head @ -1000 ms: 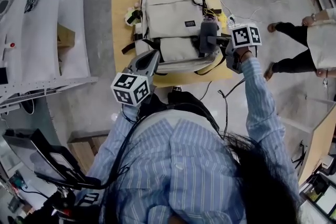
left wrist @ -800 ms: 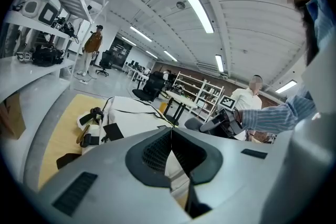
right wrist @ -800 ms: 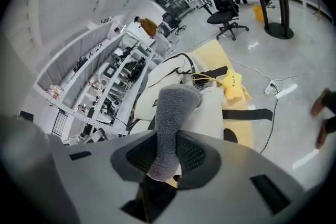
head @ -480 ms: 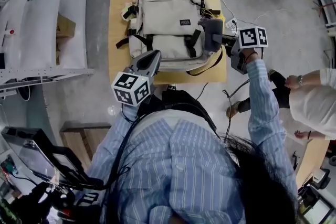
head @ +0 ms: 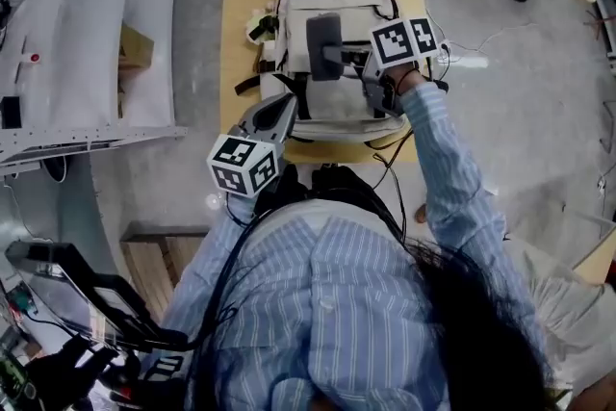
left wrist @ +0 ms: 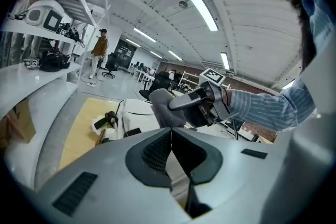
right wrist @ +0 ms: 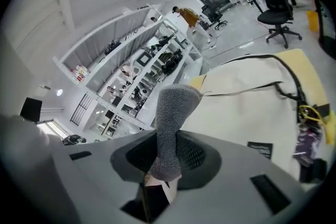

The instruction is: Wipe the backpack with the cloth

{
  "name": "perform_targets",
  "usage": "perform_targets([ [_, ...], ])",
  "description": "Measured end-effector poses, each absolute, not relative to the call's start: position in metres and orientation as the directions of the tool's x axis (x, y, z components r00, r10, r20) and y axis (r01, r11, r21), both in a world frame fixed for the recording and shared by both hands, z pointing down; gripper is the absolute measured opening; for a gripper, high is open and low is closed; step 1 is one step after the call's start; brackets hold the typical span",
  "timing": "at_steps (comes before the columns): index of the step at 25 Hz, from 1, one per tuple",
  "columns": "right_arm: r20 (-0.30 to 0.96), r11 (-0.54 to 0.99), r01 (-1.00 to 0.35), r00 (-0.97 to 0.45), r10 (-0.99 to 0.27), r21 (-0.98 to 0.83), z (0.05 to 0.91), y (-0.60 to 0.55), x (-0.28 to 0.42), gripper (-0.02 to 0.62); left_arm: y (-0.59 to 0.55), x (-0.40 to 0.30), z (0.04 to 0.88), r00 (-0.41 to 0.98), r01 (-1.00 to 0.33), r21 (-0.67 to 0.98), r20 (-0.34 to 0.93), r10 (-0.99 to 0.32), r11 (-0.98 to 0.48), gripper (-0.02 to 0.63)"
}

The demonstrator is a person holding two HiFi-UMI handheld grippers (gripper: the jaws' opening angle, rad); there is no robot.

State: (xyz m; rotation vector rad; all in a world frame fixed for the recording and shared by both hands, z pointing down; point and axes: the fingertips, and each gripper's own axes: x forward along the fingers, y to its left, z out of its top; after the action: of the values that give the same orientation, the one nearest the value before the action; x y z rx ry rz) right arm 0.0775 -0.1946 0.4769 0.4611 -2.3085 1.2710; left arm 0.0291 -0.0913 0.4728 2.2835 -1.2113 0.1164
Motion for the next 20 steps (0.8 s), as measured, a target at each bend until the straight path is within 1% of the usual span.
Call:
perform_targets([
  [5, 0.553, 0.533, -0.463, -0.833, 0.01, -0.708, 0.495, -0.196, -0.003, 0.094, -0.116, -0.015, 0.468, 0.591, -0.79, 0.413, 0.31, -0.745, -0.454, 0.005],
  [9, 0.625, 0.55, -0.499, -0.779, 0.054, -0.67, 0.524, -0.198, -0.037, 0.094, -0.127, -0.043, 0.47, 0.596, -0.784, 0.423, 0.312, -0.74, -0.454, 0.005],
  [14, 0.714, 0.543, -0.575, -0.697, 0.066, -0.612, 0.562, -0.203, -0.03, 0.094, -0.142, -0.065, 0.478, 0.616, -0.768, 0.443, 0.31, -0.725, -0.463, 0.005],
  [20, 0.691, 0.437, -0.62, -0.723, 0.005, -0.652, 0.557, -0.215, 0.01, 0.094, -0.158, -0.062, 0.48, 0.658, -0.732, 0.468, 0.294, -0.693, -0.495, 0.005],
])
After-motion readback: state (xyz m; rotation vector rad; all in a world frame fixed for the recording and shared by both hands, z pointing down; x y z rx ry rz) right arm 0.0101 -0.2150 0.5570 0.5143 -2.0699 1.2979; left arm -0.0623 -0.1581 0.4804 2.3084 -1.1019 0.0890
